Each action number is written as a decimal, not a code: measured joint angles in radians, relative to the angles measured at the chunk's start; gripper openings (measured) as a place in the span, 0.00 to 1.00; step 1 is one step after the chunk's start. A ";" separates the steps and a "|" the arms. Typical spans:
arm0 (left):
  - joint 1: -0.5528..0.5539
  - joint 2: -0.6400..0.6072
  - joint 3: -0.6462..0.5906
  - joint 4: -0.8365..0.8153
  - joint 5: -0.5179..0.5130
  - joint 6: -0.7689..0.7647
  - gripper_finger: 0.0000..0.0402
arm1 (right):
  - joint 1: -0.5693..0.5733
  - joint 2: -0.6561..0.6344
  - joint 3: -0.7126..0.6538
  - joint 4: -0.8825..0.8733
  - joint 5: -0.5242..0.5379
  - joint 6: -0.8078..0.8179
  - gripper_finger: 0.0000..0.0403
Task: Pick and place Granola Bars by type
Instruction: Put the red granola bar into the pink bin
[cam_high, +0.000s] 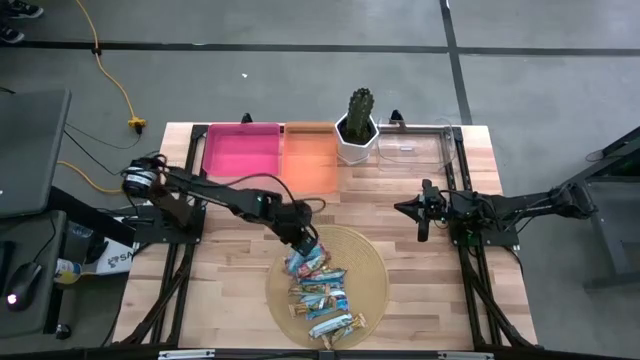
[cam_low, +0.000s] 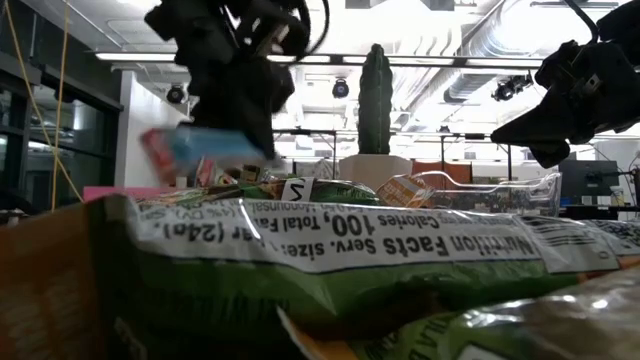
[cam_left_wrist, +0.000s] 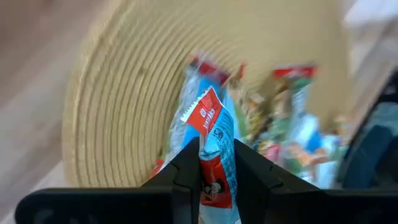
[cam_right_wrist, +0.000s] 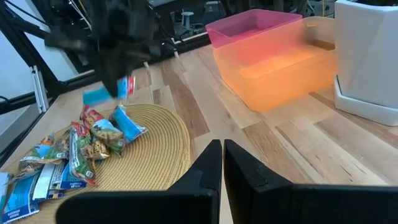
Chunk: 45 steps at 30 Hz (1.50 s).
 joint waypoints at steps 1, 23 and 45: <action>0.007 -0.025 0.000 -0.002 0.000 0.014 0.16 | 0.000 0.003 0.000 0.001 0.000 0.000 0.00; 0.212 -0.664 0.001 -0.196 -0.634 0.306 0.16 | 0.000 0.006 0.000 0.000 0.000 0.002 0.00; 0.750 -0.368 0.000 -0.420 -0.980 0.801 0.16 | 0.000 0.006 0.000 0.000 0.000 0.001 0.00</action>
